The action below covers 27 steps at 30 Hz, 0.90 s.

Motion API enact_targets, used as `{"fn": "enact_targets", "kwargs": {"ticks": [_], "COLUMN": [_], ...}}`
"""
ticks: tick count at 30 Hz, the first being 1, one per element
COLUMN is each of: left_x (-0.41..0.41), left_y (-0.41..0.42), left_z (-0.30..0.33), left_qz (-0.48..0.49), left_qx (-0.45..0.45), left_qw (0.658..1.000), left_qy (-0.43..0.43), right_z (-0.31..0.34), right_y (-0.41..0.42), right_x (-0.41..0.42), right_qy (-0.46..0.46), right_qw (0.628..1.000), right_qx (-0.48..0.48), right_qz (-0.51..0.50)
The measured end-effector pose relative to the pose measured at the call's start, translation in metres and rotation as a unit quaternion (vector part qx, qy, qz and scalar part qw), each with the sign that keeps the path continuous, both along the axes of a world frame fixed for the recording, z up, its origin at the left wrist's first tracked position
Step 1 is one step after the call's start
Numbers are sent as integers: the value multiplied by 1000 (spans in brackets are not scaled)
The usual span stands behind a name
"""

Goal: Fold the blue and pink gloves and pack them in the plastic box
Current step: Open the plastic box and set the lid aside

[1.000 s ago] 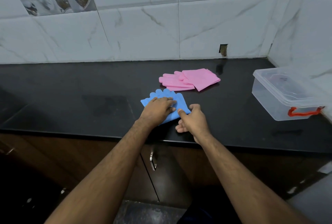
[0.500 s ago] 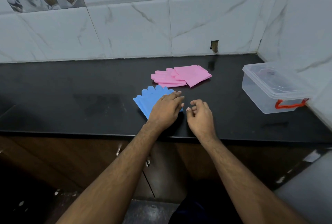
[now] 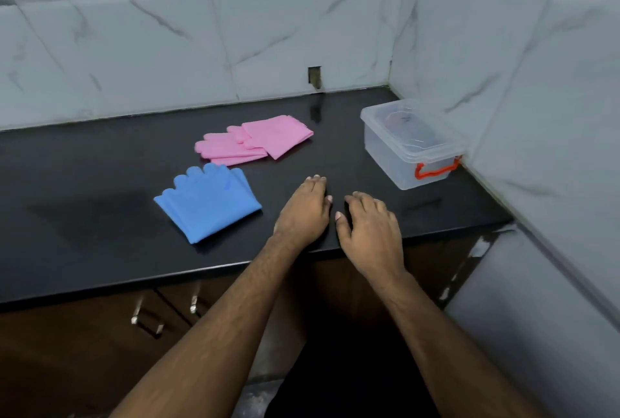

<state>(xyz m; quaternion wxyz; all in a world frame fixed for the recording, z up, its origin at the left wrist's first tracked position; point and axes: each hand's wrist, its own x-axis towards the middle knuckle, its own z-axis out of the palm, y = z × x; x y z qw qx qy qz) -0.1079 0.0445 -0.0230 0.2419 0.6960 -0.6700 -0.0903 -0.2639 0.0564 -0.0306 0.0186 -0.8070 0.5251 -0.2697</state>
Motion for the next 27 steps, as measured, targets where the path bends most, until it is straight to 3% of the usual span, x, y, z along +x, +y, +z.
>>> {"fn": "enact_targets", "kwargs": {"ticks": [4, 12, 27], "left_x": [-27, -54, -50], "left_y": [-23, -55, -61], "left_z": [3, 7, 2], "left_qz": [-13, -29, -19], "left_qx": [-10, -20, -43], "left_qw": [1000, 998, 998], "left_qy": [-2, -45, 38], "right_z": [4, 7, 11], "right_y": [-7, -21, -45], "right_x": [-28, -51, -54], "right_qy": [-128, -263, -275], "right_qw": [989, 961, 957], "right_qx": [21, 11, 45], "right_qz": [-66, -85, -84]}}
